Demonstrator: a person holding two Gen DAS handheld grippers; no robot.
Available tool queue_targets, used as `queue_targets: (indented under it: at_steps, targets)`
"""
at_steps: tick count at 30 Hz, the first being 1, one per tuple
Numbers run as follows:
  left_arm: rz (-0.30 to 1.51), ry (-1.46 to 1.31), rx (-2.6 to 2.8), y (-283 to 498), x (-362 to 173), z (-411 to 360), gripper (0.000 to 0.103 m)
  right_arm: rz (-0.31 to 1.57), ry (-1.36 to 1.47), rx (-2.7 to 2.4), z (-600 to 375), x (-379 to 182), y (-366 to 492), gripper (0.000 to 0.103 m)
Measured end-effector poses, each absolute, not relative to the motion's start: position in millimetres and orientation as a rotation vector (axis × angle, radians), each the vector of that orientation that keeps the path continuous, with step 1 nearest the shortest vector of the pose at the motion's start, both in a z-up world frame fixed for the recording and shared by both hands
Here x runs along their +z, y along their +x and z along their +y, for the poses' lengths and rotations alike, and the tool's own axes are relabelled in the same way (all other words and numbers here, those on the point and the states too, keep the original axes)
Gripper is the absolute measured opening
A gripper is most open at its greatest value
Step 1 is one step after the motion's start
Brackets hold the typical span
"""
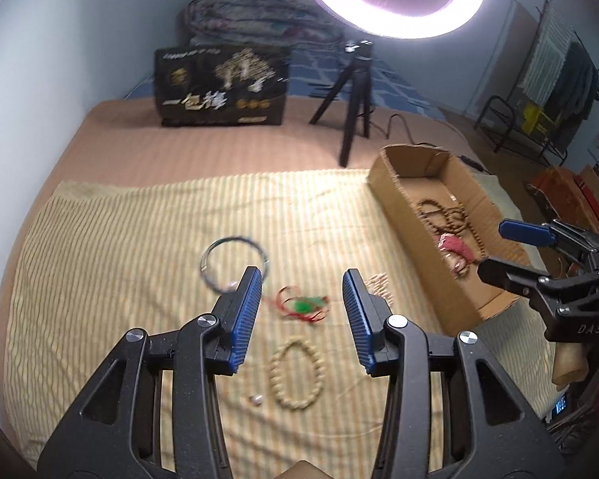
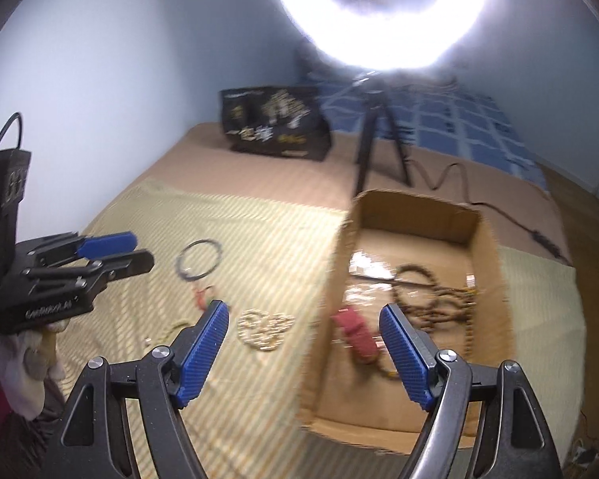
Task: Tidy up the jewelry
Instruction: 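Move both open tools back over the remaining jewelry on the cloth, then grasp the cream bead bracelet with the left tool while the right tool grasps the pearl necklace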
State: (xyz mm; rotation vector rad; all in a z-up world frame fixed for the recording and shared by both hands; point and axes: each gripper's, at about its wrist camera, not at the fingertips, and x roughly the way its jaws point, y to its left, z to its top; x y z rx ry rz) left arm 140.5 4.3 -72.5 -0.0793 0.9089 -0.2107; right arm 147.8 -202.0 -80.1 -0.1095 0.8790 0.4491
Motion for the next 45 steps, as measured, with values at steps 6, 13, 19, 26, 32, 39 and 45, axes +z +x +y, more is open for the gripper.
queue_targets:
  at_steps: [6,13,19,26,32,39,45]
  targets:
    - [0.949,-0.086,-0.178,133,-88,29,0.043,0.943,-0.128,0.507,-177,-105,154,0.08]
    - [0.99,-0.097,-0.176,122,-104,53,0.043,1.05,-0.152,0.537,-158,-135,170,0.065]
    - [1.042,-0.096,-0.205,107,-125,57,0.043,1.11,-0.162,0.53,-150,-152,182,0.058]
    - [1.098,-0.051,-0.249,92,-153,47,0.038,1.132,-0.181,0.524,-143,-161,188,0.056]
    - [1.125,-0.012,-0.265,85,-169,35,0.036,1.145,-0.183,0.527,-136,-163,191,0.049]
    - [1.115,-0.006,-0.262,86,-169,31,0.031,1.154,-0.208,0.513,-124,-165,191,0.047]
    - [1.091,0.001,-0.275,87,-160,31,0.031,1.12,-0.103,0.44,-129,-157,182,0.039]
